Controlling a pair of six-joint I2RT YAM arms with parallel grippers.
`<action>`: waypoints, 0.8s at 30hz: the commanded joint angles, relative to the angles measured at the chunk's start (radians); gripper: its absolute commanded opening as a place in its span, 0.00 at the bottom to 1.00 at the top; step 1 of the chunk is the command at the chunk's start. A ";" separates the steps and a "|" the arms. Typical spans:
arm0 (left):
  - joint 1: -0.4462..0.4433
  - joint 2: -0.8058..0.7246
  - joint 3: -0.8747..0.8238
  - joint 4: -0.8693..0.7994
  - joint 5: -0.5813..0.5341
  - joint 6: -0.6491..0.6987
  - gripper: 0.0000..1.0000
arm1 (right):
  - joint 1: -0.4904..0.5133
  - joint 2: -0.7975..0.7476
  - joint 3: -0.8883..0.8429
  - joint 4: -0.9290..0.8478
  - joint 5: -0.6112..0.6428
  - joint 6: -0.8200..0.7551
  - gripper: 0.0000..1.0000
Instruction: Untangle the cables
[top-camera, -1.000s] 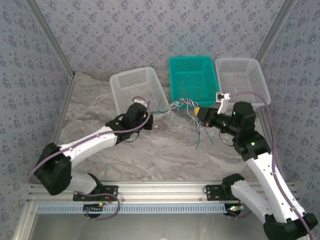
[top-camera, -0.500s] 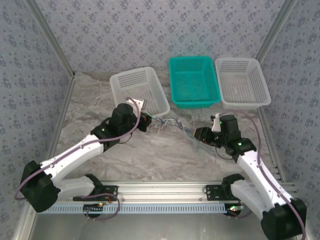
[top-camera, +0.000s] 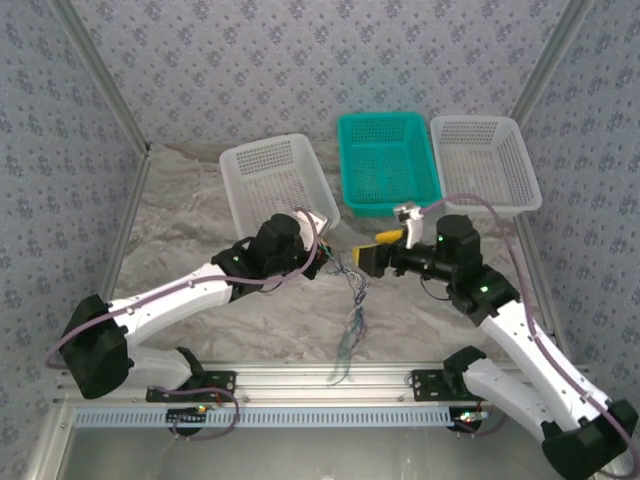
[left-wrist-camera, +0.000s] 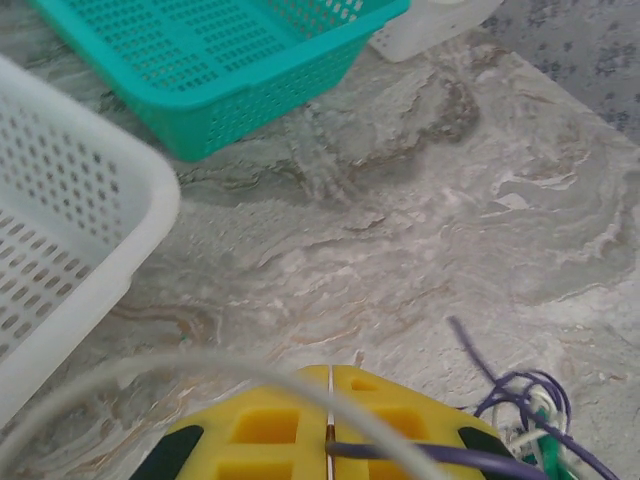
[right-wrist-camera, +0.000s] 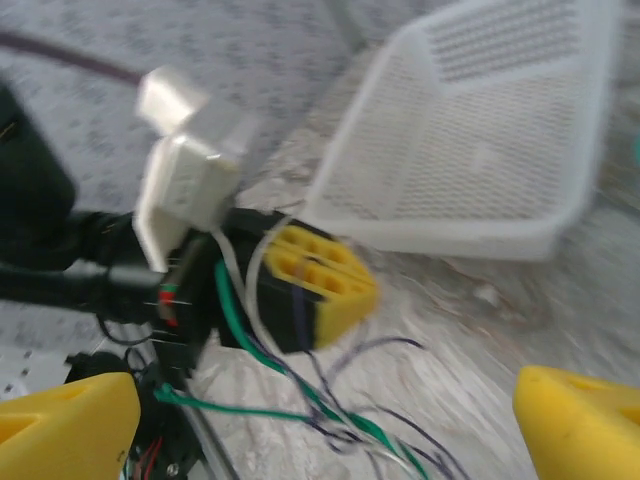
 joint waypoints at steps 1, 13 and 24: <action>-0.010 0.014 0.052 0.038 0.025 0.028 0.00 | 0.101 0.021 -0.098 0.273 -0.006 -0.160 0.91; -0.017 -0.007 0.041 0.092 0.081 0.022 0.00 | 0.201 0.156 -0.166 0.433 0.190 -0.271 0.45; -0.018 -0.030 0.027 0.104 0.099 0.040 0.00 | 0.238 0.138 -0.181 0.428 0.399 -0.403 0.92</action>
